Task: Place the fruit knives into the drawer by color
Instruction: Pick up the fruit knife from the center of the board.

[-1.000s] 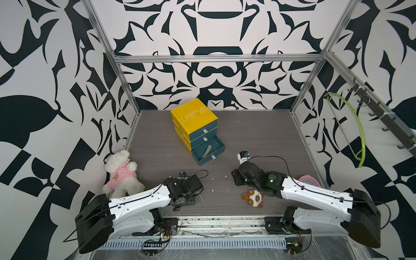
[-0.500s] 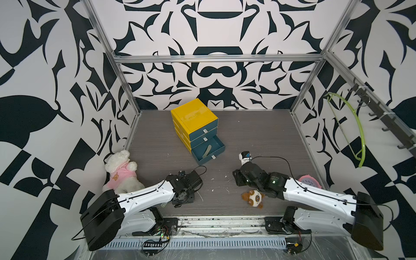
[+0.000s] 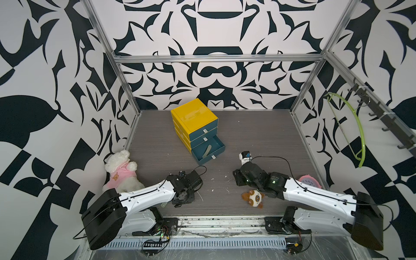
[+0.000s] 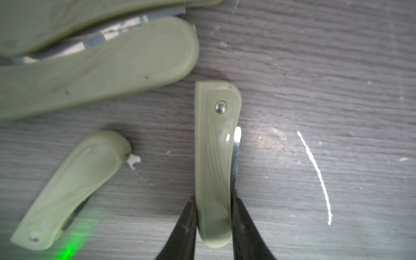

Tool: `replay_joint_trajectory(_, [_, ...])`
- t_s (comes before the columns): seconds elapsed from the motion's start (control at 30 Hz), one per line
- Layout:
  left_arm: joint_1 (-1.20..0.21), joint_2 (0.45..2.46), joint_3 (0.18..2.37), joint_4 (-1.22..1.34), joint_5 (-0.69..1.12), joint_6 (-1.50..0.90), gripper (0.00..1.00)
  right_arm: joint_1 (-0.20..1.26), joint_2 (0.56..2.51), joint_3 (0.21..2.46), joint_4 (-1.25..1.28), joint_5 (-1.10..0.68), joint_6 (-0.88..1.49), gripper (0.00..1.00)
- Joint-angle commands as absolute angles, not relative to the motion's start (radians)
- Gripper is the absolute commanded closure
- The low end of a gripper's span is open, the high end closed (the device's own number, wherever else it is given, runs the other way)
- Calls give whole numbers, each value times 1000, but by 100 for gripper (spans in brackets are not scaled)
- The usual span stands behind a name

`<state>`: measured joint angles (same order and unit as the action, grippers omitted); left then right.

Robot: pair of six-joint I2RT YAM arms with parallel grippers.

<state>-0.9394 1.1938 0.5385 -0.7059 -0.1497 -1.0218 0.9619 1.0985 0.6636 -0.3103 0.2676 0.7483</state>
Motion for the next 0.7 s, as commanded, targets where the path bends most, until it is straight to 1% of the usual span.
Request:
replay_joint_trajectory(0.0, [-936, 1181, 536, -708, -120, -1016, 78, 964, 1094, 672, -294, 299, 742, 61])
replay_joint_trajectory(0.13, [-945, 1153, 590, -742, -149, -1005, 83, 963, 1104, 675, -291, 298, 746, 61])
replay_joint_trajectory(0.27, [-982, 1124, 713, -812, -238, -976, 83, 963, 1105, 675, -287, 303, 751, 61])
replay_joint_trajectory(0.4, [-988, 1148, 870, -865, -335, -874, 84, 962, 1102, 672, -289, 311, 755, 61])
replay_joint_trajectory(0.53, [-987, 1263, 1025, -862, -432, -745, 84, 957, 1090, 670, -302, 332, 763, 60])
replay_joint_trajectory(0.67, [-986, 1478, 1189, -848, -531, -589, 84, 950, 1055, 658, -322, 349, 774, 60])
